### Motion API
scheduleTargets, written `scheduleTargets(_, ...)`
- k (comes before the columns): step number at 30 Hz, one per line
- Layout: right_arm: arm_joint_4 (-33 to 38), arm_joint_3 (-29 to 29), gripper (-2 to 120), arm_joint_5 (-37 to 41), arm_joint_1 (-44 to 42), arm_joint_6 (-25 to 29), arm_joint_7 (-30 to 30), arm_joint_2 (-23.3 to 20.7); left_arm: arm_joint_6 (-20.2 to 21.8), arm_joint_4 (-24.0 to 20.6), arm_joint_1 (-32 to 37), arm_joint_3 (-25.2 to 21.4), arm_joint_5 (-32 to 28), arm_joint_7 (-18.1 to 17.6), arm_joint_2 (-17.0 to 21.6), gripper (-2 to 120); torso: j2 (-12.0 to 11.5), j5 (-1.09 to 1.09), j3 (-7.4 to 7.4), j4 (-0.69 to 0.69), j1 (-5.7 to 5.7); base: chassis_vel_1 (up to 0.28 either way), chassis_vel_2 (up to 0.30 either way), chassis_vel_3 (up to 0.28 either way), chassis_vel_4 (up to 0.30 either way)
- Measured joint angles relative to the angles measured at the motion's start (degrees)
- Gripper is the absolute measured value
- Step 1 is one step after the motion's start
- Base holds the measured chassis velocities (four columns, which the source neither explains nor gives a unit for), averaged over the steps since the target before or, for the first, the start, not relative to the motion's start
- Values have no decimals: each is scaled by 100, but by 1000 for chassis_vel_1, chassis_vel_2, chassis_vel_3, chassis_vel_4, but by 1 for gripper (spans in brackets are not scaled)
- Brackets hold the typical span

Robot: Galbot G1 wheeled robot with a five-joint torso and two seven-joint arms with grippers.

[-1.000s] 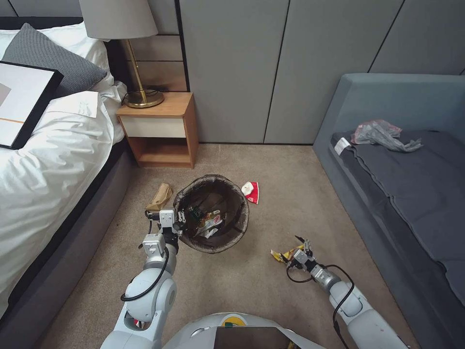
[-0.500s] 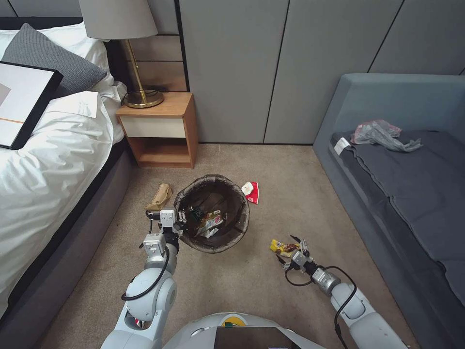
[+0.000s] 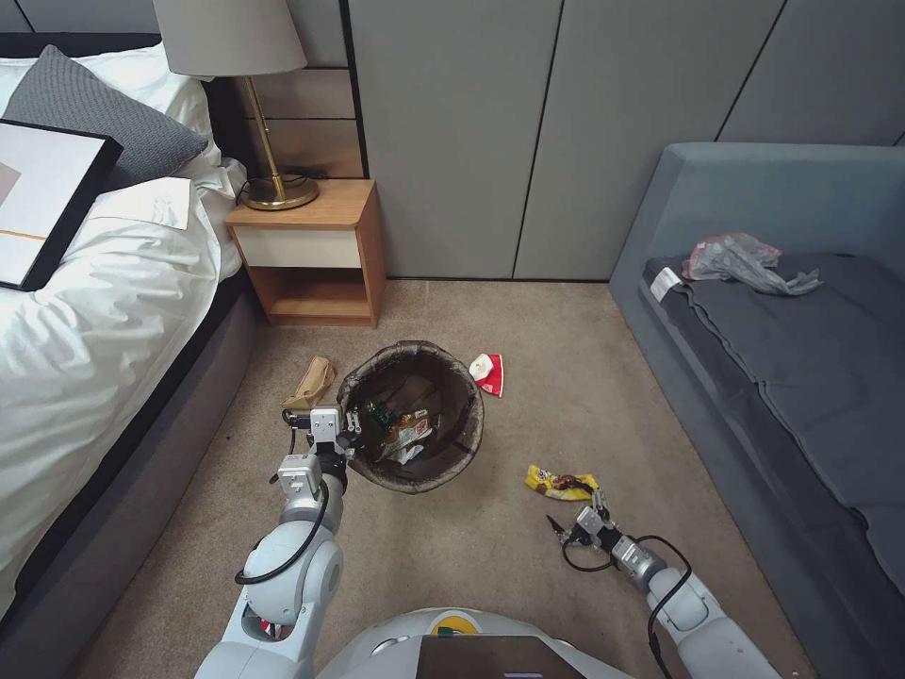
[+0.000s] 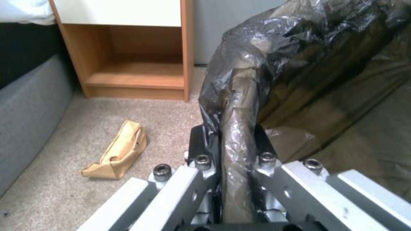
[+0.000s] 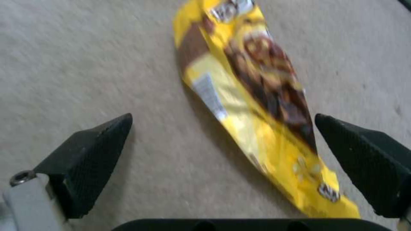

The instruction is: Pick up the trash bin, then pick up the garbage from the floor and place it into the trash bin.

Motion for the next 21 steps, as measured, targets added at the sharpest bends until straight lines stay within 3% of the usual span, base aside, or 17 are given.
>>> scheduleTargets(10,-604,-52,99,218,486,194,-135,100,0,-1,48,8,46,-1,-15,2,0,-1,0,2,0,0,0,0,0)
scheduleTargets(13,-722,-56,85,300,574,294,-232,131,-1,-15,62,-4,52,0,-16,2,0,0,0,1,0,0,0,0,0)
scheduleTargets(18,-757,-55,72,367,601,349,-247,121,-2,-19,57,-9,54,0,-20,2,0,0,0,1,0,0,0,0,0)
scheduleTargets(21,-759,-54,56,420,604,360,-249,102,-2,-6,41,18,60,1,-34,2,0,-1,0,0,0,0,0,0,0)
